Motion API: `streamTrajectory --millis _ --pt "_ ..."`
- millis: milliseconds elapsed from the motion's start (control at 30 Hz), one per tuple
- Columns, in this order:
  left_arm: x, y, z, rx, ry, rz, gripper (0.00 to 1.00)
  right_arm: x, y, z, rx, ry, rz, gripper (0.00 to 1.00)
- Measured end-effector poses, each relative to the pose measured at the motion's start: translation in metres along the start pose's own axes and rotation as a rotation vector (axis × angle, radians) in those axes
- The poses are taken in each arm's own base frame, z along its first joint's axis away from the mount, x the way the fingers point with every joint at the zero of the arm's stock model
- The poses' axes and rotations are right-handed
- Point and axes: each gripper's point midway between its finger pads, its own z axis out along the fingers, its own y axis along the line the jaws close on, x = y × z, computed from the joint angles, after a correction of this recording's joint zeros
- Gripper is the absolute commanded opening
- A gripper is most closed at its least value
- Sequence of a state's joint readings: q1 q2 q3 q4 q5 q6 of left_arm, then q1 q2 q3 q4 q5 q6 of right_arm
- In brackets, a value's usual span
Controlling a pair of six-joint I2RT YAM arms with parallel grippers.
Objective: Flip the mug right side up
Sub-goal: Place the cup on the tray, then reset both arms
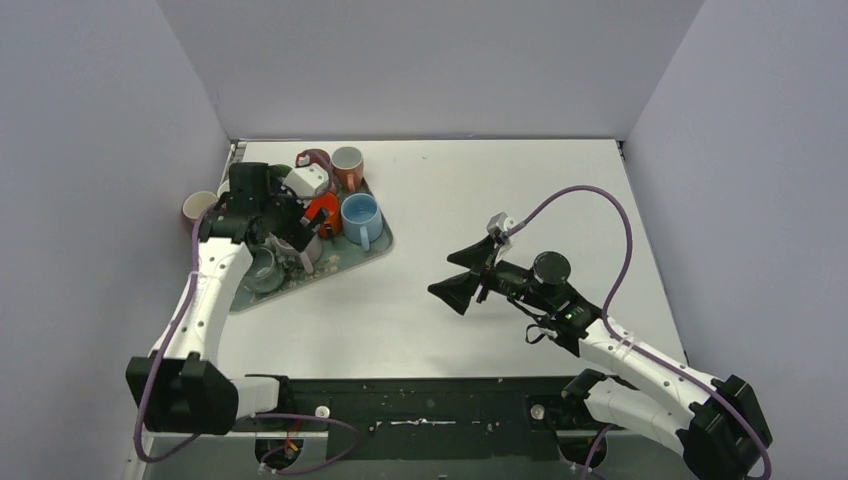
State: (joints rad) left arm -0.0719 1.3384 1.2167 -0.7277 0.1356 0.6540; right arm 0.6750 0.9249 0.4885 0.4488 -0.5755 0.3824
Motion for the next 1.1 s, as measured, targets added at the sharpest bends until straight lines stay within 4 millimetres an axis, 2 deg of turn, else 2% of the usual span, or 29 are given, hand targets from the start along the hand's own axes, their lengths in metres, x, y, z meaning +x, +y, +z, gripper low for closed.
streamTrajectory --millis 100,267,467,600,700,800,933,1100 --pt "-0.035 -0.005 -0.027 -0.033 -0.214 -0.076 0.97 -0.001 -0.005 0.003 0.036 0.027 0.028 1.00" --pt "-0.072 -0.020 -0.079 -0.066 -0.532 -0.200 0.97 -0.013 -0.021 0.002 0.169 0.040 0.096 1.00" --pt "-0.096 -0.051 -0.138 0.019 -0.852 -0.359 0.97 -0.027 -0.060 -0.013 0.466 0.050 0.161 1.00" --pt "-0.104 -0.069 -0.159 0.129 -0.964 -0.495 0.97 -0.053 -0.085 -0.035 0.693 0.020 0.154 1.00" --pt "-0.106 -0.081 -0.163 0.211 -0.971 -0.610 0.97 -0.076 -0.093 -0.050 0.795 -0.015 0.123 1.00" --pt "-0.105 -0.090 -0.158 0.268 -0.946 -0.686 0.97 -0.085 -0.096 -0.061 0.846 -0.031 0.095 1.00" --pt "-0.096 -0.100 -0.132 0.324 -0.860 -0.775 0.97 -0.086 -0.097 -0.074 0.885 -0.030 0.081 1.00" --pt "-0.088 -0.122 -0.100 0.403 -0.745 -0.819 0.97 -0.084 -0.097 -0.076 0.894 -0.022 0.081 1.00"
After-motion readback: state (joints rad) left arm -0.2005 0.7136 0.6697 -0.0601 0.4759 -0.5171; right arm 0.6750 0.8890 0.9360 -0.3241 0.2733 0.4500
